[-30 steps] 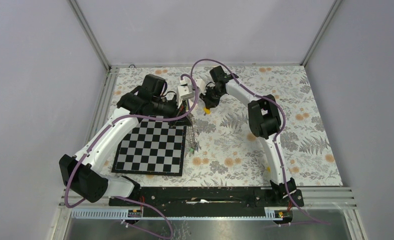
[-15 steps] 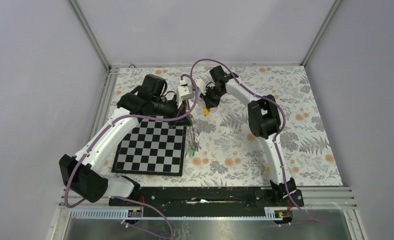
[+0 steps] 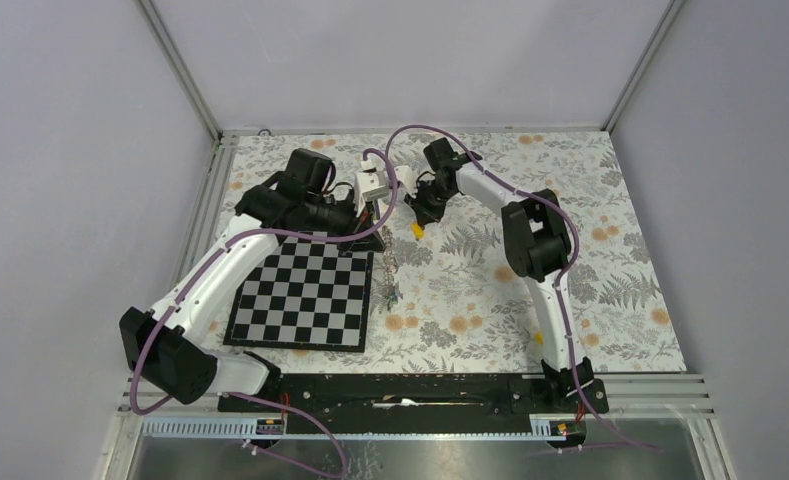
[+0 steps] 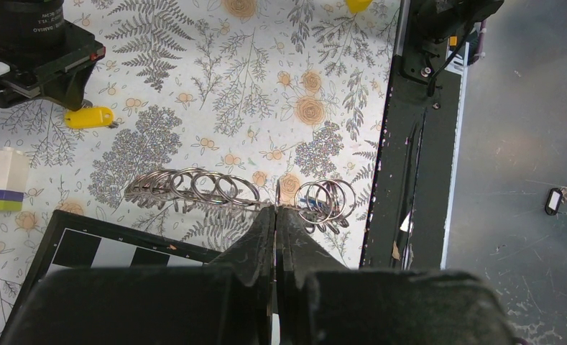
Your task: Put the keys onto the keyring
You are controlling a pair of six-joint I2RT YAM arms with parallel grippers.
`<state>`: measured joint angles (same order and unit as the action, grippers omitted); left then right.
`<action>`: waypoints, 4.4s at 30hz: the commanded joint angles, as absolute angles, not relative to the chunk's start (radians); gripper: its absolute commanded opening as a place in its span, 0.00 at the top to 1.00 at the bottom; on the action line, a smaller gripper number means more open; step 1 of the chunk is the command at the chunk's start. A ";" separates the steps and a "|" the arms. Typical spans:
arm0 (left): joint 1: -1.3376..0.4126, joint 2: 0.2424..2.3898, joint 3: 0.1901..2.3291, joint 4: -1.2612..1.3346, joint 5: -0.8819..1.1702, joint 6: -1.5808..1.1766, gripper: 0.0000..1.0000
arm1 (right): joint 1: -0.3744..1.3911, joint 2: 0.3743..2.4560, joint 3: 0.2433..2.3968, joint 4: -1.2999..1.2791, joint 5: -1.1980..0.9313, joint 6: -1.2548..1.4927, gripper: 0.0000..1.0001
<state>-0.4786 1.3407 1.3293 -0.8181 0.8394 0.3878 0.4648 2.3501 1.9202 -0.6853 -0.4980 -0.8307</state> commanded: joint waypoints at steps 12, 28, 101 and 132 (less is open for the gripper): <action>-0.474 1.336 1.367 -0.782 0.880 0.401 1.00 | 0.479 2.303 1.925 -0.674 -0.498 -0.830 0.75; -0.474 1.333 1.353 -0.782 0.876 0.405 1.00 | 0.479 2.315 1.980 -0.711 -0.518 -0.843 0.72; -0.474 1.341 1.341 -0.782 0.890 0.411 1.00 | 0.479 2.416 2.108 -0.853 -0.544 -0.906 0.97; -0.474 1.335 1.331 -0.782 0.887 0.411 1.00 | 0.491 2.460 2.165 -0.861 -0.551 -0.893 0.87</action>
<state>-0.4786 1.3460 1.3262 -0.8185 0.8410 0.3958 0.4789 2.4424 2.1235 -0.8371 -0.5251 -0.8860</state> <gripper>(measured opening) 0.010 0.155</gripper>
